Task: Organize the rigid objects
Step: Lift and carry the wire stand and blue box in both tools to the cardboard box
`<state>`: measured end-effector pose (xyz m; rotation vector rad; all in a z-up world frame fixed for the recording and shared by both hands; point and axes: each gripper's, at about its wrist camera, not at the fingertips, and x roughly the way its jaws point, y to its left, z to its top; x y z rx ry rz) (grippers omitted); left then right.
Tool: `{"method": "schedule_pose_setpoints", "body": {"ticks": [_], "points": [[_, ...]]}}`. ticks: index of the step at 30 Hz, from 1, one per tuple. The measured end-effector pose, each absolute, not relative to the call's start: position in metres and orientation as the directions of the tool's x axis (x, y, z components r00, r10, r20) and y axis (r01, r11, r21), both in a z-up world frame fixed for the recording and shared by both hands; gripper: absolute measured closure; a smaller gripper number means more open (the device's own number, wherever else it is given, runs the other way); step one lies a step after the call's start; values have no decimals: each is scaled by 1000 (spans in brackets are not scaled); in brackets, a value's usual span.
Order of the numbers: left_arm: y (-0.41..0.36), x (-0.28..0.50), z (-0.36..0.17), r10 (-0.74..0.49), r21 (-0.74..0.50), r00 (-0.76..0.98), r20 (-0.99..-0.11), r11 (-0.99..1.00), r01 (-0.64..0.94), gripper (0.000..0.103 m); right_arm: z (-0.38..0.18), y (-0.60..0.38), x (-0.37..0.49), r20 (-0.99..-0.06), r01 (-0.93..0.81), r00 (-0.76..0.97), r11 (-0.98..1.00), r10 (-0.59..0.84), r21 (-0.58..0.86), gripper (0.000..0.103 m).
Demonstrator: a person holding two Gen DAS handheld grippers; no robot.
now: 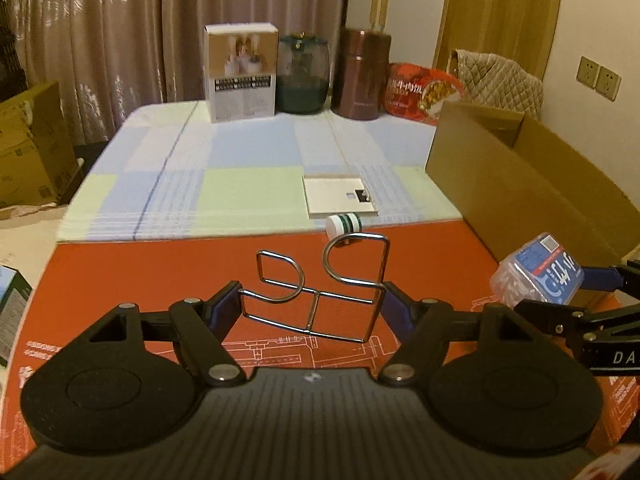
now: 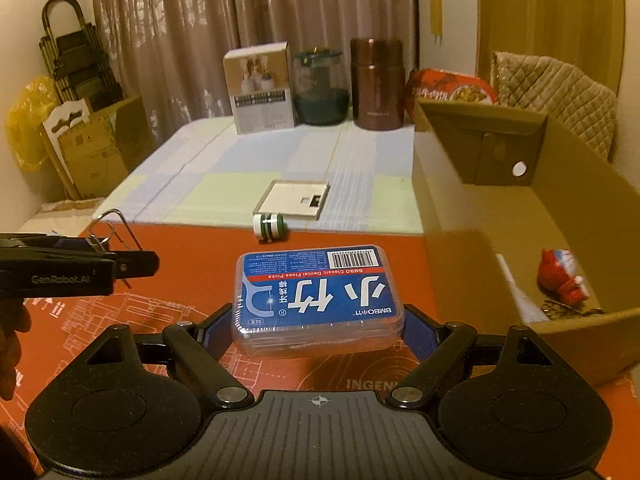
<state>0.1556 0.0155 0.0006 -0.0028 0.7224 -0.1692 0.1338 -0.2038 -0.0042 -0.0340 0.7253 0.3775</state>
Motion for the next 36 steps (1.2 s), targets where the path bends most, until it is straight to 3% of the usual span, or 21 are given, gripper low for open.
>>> {"method": "schedule_pose_setpoints", "body": {"ticks": [14, 36], "points": [[-8, 107, 33, -146, -79, 746, -650, 989, 125, 33, 36, -228, 97, -609, -324, 727, 941, 316, 101, 20], [-47, 88, 48, -200, -82, 736, -647, 978, 193, 33, 54, -269, 77, -585, -258, 765, 960, 271, 108, 20]]}}
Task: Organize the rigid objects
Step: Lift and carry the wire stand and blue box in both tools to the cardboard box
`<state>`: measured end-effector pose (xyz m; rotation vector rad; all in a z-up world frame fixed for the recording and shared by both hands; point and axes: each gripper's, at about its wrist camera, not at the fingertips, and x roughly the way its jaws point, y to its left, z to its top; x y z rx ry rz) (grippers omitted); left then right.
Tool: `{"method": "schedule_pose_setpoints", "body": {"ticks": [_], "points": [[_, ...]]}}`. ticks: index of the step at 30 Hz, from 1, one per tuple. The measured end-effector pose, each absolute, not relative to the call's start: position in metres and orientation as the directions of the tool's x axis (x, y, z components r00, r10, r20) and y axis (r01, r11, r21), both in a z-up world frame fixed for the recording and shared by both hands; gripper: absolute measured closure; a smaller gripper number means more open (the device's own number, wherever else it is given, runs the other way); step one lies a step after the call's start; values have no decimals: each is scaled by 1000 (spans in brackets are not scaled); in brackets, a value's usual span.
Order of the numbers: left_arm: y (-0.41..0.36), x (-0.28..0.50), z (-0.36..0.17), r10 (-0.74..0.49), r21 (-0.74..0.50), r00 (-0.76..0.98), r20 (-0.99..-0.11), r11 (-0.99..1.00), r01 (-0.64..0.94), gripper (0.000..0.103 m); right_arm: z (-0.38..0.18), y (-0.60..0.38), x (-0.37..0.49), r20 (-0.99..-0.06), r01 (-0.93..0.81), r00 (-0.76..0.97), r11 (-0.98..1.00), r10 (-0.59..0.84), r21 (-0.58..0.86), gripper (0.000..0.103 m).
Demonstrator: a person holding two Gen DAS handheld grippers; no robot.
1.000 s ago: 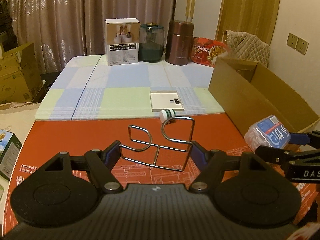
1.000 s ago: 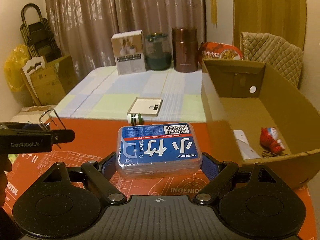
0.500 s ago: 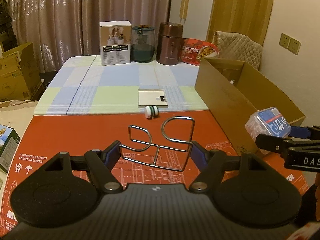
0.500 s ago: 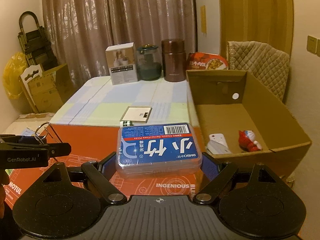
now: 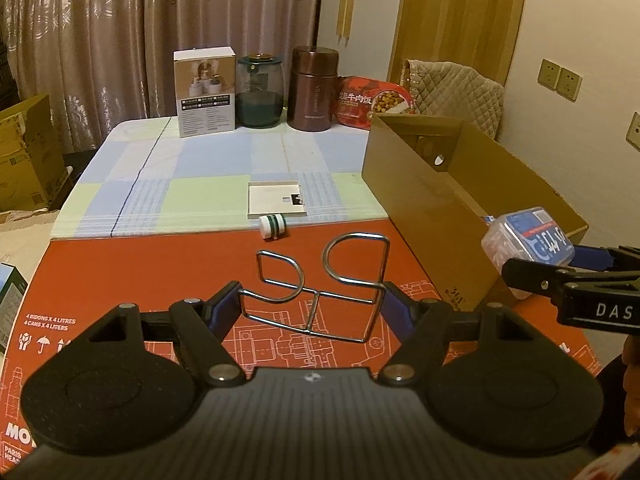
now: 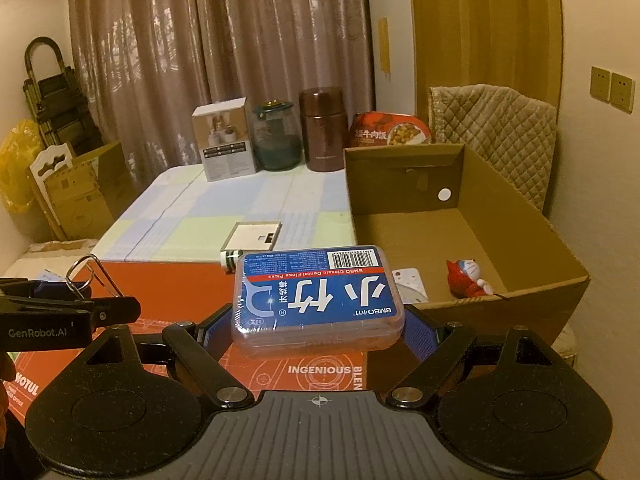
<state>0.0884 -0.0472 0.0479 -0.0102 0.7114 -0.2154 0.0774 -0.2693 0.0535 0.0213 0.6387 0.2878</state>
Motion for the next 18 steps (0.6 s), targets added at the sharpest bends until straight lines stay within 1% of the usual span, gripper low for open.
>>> {"method": "schedule_pose_setpoints", "body": {"ticks": [10, 18], "points": [[-61, 91, 50, -220, -93, 732, -645, 973, 210, 33, 57, -290, 78, -576, -228, 781, 969, 243, 99, 20], [-81, 97, 55, -257, -112, 726, -638, 964, 242, 33, 62, -318, 82, -577, -169, 796, 982, 184, 79, 20]]}}
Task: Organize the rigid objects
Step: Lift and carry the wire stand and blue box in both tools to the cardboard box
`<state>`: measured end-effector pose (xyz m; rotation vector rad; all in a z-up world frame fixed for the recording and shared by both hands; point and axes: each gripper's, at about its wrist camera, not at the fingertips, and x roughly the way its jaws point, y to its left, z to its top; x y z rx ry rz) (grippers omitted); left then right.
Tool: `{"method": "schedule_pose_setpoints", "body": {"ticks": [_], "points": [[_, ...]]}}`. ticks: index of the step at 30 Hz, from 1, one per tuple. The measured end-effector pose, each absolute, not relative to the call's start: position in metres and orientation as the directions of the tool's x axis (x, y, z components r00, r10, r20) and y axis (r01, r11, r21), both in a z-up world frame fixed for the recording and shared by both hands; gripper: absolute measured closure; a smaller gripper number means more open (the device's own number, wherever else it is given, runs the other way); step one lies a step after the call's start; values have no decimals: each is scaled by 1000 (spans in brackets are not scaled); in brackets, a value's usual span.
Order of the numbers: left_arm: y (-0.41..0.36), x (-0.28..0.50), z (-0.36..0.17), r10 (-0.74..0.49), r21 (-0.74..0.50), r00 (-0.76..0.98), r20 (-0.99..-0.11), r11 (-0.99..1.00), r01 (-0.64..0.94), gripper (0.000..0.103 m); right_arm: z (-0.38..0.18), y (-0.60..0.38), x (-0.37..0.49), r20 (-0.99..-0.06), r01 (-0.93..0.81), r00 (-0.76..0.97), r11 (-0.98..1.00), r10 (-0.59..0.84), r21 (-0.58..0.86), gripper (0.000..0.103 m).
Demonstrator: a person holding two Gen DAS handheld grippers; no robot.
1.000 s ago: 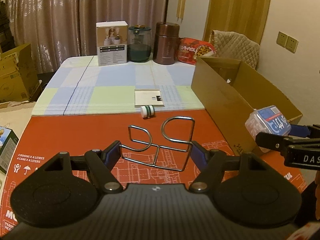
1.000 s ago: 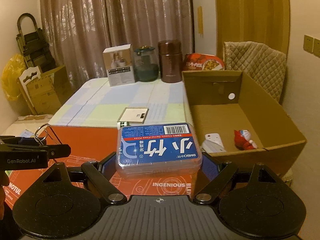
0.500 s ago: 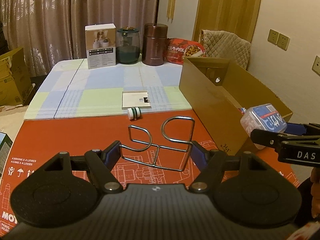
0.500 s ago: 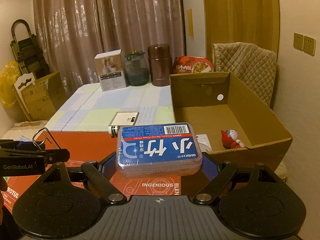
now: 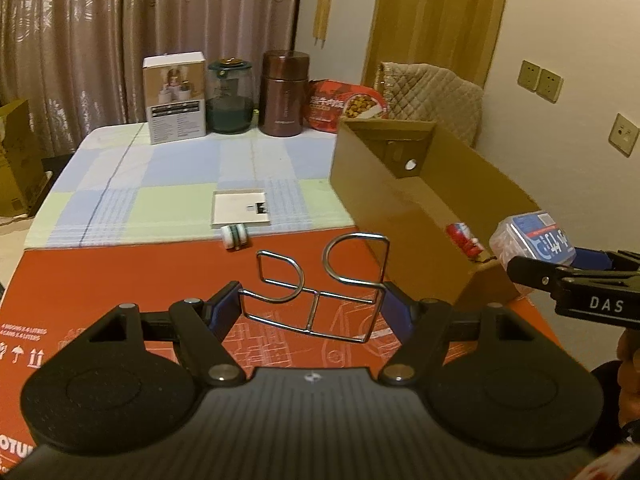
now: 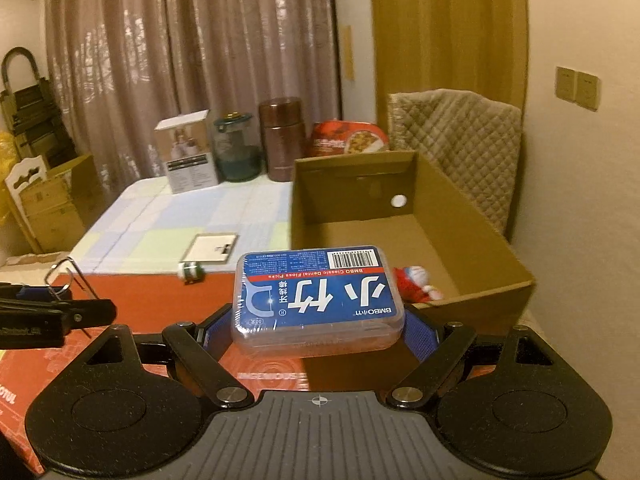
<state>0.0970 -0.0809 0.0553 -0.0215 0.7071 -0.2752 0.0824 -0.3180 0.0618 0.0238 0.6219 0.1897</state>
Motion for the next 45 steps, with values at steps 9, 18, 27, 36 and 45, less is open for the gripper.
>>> {"method": "schedule_pose_setpoints", "body": {"ticks": [9, 18, 27, 36, 45], "points": [[-121, 110, 62, -318, -121, 710, -629, 941, 315, 33, 66, -355, 91, -579, -104, 806, 993, 118, 58, 20], [-155, 129, 74, -362, -121, 704, -611, 921, 369, 33, 68, -381, 109, -583, -85, 808, 996, 88, 34, 20], [-186, 152, 80, -389, -98, 695, -605, 902, 419, 33, 73, -395, 136, -583, -91, 807, 995, 94, 34, 20], [-214, 194, 86, -391, -47, 689, -610, 886, 461, 33, 76, -402, 181, -594, -138, 797, 990, 107, -6, 20], [-241, 237, 82, -393, -29, 654, -646, 869, 493, 33, 70, -404, 225, -626, -201, 769, 979, 131, -42, 20]]}}
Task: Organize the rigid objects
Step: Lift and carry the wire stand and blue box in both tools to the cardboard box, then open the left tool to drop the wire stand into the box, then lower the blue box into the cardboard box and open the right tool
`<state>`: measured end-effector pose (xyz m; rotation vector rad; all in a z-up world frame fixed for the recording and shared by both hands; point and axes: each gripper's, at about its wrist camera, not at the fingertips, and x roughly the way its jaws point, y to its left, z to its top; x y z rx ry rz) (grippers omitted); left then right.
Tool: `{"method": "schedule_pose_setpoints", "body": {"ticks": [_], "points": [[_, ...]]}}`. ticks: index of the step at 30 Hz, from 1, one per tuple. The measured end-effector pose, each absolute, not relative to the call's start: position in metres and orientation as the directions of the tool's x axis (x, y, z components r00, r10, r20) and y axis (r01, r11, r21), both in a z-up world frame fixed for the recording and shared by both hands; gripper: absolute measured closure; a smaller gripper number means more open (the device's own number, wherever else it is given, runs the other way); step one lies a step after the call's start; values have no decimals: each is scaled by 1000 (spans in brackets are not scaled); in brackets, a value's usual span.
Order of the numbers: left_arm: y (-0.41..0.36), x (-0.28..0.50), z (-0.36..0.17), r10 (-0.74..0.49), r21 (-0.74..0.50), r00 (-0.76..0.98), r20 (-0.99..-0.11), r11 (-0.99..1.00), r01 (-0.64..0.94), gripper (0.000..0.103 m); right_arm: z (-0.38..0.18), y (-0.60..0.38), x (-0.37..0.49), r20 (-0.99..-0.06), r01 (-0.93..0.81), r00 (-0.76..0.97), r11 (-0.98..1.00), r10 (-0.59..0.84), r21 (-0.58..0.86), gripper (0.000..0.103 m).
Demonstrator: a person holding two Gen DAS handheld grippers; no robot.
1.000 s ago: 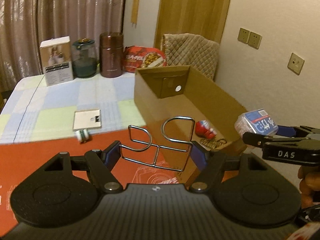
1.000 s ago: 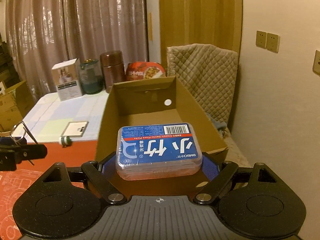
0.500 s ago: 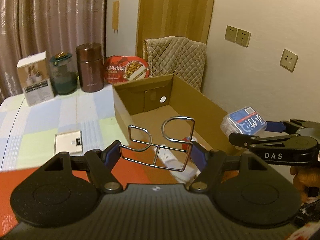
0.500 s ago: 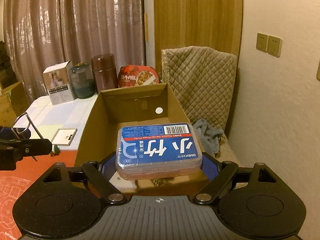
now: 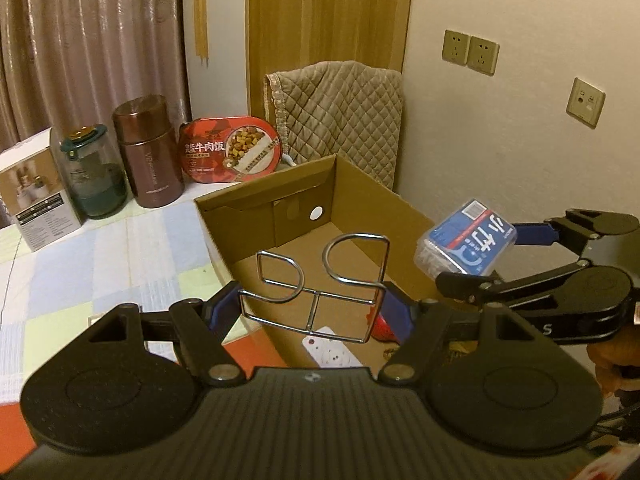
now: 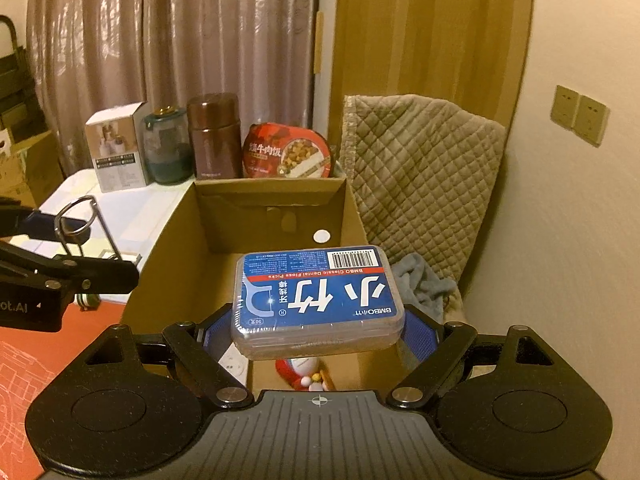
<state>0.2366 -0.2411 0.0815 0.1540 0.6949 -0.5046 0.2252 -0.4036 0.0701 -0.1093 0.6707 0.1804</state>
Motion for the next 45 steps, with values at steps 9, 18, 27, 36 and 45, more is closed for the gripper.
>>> {"method": "schedule_pose_setpoints", "body": {"ticks": [9, 18, 27, 36, 45], "points": [[-259, 269, 71, -381, -4, 634, -674, 859, 512, 33, 60, -399, 262, -659, -238, 740, 969, 137, -66, 20], [-262, 301, 56, -372, -10, 608, -701, 858, 513, 33, 45, -389, 289, -699, -268, 706, 957, 116, -111, 20], [-264, 316, 42, -348, 10, 598, -722, 859, 512, 33, 31, -385, 305, -720, -285, 687, 948, 101, -139, 20], [-265, 323, 32, -341, 9, 590, -732, 861, 508, 32, 27, -384, 310, -721, -289, 686, 947, 103, -140, 20], [-254, 325, 37, -341, -17, 632, -696, 888, 460, 23, 27, -385, 308, -718, -282, 688, 951, 106, -130, 20]]}}
